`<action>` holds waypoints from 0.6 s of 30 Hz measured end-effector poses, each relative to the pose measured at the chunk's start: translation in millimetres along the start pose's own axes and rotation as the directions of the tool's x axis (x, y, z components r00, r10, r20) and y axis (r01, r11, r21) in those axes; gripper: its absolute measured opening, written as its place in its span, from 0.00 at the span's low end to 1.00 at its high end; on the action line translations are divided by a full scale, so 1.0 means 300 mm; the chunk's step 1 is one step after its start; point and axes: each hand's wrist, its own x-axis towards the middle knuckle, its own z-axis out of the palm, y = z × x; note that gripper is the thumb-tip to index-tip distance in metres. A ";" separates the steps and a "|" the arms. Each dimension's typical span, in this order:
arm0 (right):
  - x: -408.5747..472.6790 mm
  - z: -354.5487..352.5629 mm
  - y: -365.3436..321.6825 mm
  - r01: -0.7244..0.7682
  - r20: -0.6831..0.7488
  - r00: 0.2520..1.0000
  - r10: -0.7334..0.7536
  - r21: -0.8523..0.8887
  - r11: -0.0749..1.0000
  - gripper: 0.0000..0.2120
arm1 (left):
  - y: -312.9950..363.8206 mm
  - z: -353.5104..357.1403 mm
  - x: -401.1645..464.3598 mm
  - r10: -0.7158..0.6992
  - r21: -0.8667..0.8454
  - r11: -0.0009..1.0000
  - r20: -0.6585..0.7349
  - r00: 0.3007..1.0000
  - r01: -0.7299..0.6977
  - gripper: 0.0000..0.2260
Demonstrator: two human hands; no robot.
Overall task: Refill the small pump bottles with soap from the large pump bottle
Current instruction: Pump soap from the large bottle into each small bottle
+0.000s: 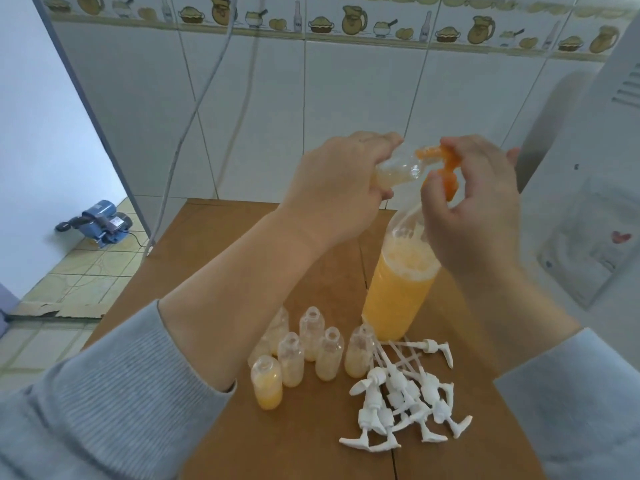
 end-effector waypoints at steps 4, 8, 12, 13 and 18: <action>0.039 -0.045 -0.013 -0.029 0.059 0.998 0.029 0.010 1.000 0.16 | -0.005 -0.026 -0.006 -0.063 -0.130 0.989 0.021 0.998 0.065 0.25; 0.032 -0.033 -0.015 -0.050 0.130 0.990 0.051 -0.009 0.999 0.18 | -0.054 -0.022 -0.063 -0.198 -0.291 0.935 0.036 0.980 0.200 0.23; 0.033 -0.022 -0.017 -0.044 0.121 0.992 0.043 0.003 0.999 0.19 | -0.144 -0.070 -0.175 -0.366 -0.442 0.833 0.011 0.931 0.333 0.19; 0.033 -0.020 -0.016 -0.040 0.112 0.993 0.040 0.005 0.999 0.19 | -0.174 -0.086 -0.220 -0.419 -0.438 0.815 0.006 0.908 0.379 0.20; 0.026 -0.002 -0.018 -0.058 0.090 0.994 0.054 0.041 0.997 0.20 | -0.257 -0.105 -0.488 -0.619 -0.393 0.693 0.105 0.778 0.604 0.14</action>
